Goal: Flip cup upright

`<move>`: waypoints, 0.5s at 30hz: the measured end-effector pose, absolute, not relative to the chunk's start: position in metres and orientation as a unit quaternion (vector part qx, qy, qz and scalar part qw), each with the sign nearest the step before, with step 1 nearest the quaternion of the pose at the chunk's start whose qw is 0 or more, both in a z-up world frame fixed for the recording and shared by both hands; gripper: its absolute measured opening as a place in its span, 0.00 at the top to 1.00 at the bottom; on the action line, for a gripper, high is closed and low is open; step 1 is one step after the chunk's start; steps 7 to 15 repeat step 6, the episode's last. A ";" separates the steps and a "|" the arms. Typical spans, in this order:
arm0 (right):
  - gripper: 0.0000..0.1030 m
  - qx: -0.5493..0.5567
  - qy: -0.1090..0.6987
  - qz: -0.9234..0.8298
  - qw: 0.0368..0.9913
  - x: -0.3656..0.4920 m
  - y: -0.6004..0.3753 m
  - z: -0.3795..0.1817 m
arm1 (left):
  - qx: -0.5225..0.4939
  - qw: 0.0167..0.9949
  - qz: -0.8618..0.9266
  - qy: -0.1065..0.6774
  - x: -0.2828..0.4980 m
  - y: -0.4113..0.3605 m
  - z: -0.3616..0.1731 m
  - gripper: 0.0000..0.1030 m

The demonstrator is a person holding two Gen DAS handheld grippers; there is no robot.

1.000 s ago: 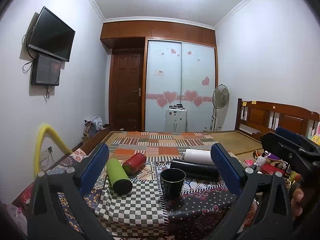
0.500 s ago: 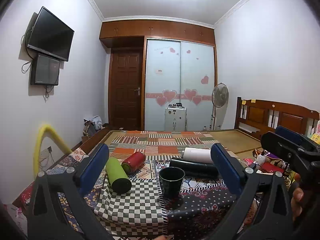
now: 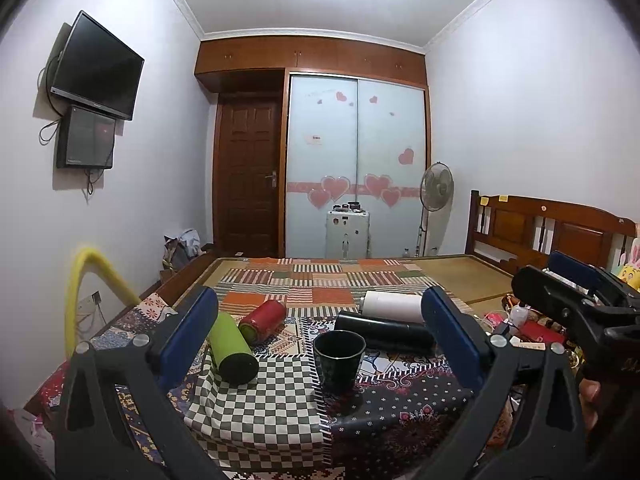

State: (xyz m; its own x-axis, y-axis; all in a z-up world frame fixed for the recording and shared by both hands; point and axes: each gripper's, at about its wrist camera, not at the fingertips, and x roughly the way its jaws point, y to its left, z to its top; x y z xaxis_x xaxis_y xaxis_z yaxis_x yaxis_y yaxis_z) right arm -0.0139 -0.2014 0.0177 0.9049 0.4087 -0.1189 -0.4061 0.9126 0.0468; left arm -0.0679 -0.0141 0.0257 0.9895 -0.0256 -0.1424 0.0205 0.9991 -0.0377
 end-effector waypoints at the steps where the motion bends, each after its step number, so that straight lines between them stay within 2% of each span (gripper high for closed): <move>1: 0.00 0.010 0.064 0.209 0.976 -0.014 -0.201 0.018 | -0.019 0.997 -0.011 0.072 -0.068 -0.014 0.025 0.00; 15: 0.00 0.009 0.065 0.206 0.976 -0.014 -0.201 0.017 | -0.023 0.997 -0.009 0.070 -0.068 -0.011 0.026 0.00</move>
